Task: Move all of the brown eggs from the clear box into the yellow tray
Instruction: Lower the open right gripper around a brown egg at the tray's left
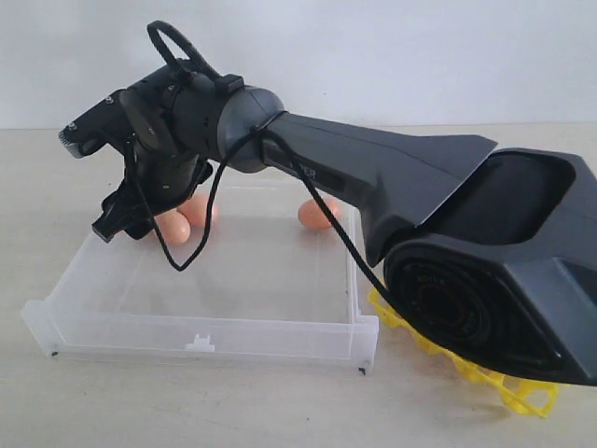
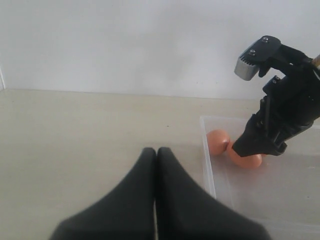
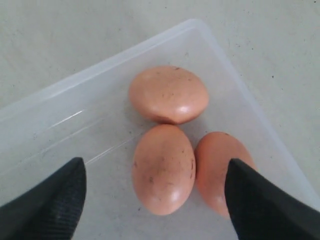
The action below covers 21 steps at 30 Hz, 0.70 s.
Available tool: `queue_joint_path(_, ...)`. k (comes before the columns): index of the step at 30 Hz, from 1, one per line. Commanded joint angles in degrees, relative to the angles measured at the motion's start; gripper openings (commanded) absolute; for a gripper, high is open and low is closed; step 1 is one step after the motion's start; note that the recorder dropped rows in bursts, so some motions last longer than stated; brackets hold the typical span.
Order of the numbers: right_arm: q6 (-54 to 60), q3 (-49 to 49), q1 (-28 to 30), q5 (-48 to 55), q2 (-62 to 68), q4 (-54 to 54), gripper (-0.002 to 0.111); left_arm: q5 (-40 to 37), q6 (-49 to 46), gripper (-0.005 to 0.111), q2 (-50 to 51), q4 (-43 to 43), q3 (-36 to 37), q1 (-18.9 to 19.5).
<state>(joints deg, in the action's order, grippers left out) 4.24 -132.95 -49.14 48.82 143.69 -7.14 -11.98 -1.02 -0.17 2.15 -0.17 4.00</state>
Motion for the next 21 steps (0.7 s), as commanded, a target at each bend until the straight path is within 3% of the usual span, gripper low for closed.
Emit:
queue_joint_path(1, 0.38, -0.28, 0.06, -1.25, 0.81, -0.82, 0.073, 0.34, -0.13, -0.004, 0.17, -0.12, 0.17, 0.04)
queue_joint_path(21, 0.18, -0.28, 0.06, -1.95, 3.82, -0.82, 0.073, 0.34, -0.13, -0.004, 0.17, -0.12, 0.17, 0.04)
